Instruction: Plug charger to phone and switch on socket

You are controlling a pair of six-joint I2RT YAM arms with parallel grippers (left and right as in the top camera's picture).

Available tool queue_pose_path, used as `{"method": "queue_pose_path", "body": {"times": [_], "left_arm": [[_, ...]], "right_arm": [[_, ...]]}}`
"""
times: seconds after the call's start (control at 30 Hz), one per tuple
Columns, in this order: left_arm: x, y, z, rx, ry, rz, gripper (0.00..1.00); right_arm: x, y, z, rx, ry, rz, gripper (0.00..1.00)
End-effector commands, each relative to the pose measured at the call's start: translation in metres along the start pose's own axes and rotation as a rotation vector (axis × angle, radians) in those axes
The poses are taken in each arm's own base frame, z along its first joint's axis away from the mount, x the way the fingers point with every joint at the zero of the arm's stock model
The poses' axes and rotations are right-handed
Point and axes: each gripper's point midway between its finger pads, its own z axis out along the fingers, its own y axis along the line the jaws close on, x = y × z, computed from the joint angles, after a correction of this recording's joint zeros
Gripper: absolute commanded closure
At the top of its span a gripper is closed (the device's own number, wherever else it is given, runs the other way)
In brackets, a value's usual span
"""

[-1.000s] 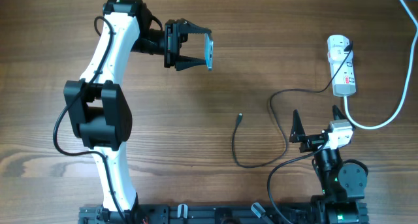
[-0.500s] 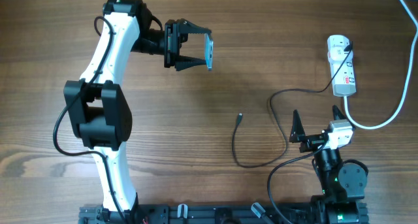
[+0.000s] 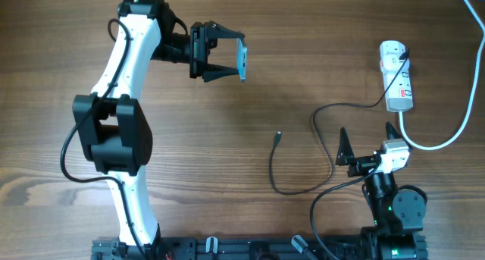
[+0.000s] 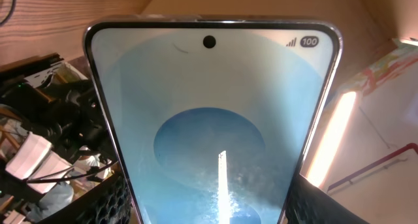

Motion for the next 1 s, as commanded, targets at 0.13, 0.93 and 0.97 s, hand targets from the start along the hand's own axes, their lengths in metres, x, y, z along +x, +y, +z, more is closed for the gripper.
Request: {"method": "queue_pose_path", "body": {"times": [0.13,0.93,0.97], "left_arm": [[0.0225,-0.0241,-0.0126,0.07,0.002,0.066,0.32],[0.0266,-0.0259,-0.0135,0.071,0.0,0.077,0.32],[0.0266,-0.0259,-0.0135,0.071,0.0,0.077,0.32]], "right_arm": [[-0.0017,-0.0025,-0.0003,0.013,-0.009,-0.017,0.0],[-0.0017,-0.0025,-0.0003,0.013,-0.009,-0.018,0.0],[-0.0017,-0.0025,-0.0003,0.013,-0.009,-0.017,0.0]]}}
